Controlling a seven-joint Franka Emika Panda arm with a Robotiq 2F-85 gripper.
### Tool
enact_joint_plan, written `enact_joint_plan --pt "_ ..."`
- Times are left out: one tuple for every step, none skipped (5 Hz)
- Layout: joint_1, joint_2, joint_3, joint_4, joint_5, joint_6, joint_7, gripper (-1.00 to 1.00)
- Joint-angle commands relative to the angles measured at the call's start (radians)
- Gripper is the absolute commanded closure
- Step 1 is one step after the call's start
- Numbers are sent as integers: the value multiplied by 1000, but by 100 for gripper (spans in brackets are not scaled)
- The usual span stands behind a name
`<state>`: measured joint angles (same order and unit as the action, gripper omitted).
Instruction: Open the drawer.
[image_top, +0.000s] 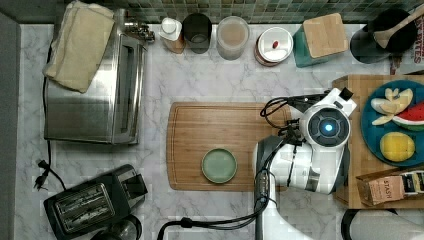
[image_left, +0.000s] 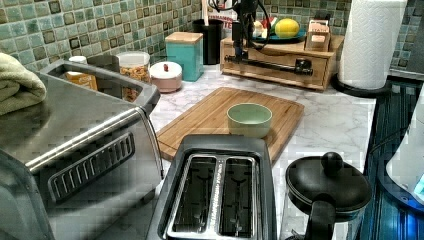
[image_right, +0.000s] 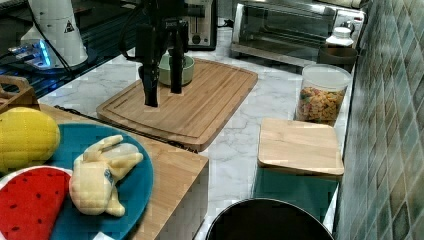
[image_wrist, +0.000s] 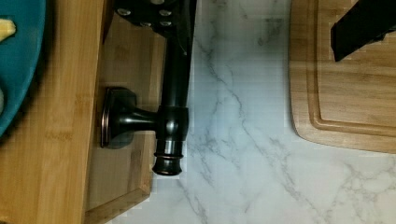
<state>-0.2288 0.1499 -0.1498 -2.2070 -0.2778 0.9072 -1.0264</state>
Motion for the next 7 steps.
enact_joint_plan --pt "-39 19 -50 -6 -73 61 8 -100" --pt "-39 32 -58 -25 -56 84 47 -100" --pt "-38 52 -53 -38 -17 103 77 -100" --pt "-28 63 -69 -53 -37 122 141 -100" --pt "-53 91 -89 -34 -55 127 110 -100" --pt "-60 124 -102 -68 -44 228 137 -100" --pt "-89 172 -88 -75 2 272 117 -100"
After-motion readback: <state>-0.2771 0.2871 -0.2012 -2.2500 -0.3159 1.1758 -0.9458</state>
